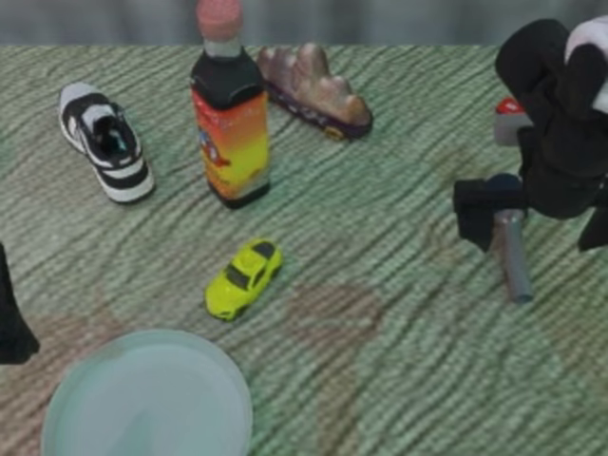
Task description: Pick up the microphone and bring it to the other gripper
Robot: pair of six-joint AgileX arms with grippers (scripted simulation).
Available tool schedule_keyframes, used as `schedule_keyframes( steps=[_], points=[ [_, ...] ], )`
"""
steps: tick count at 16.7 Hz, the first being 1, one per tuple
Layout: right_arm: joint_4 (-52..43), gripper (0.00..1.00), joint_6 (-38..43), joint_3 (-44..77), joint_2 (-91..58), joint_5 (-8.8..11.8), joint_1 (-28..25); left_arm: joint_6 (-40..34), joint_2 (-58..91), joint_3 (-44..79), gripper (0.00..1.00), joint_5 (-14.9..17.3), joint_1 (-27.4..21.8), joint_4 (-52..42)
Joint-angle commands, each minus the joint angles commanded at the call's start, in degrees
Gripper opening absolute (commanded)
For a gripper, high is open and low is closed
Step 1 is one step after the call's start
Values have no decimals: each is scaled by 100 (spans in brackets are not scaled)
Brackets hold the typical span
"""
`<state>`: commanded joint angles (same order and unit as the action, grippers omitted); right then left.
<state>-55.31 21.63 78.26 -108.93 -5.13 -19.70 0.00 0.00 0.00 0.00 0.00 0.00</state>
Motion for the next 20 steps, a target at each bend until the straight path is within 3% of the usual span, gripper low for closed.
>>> schedule_keyframes(
  steps=[9, 14, 20],
  points=[
    [1824, 100, -100, -790, -1003, -4, 92, 0, 0, 0, 100, 0, 0, 0],
    [1974, 100, -108, -862, -1108, -5, 102, 0, 0, 0, 100, 0, 0, 0],
    [1974, 55, -108, -862, -1108, -5, 102, 0, 0, 0, 100, 0, 0, 0]
  ],
)
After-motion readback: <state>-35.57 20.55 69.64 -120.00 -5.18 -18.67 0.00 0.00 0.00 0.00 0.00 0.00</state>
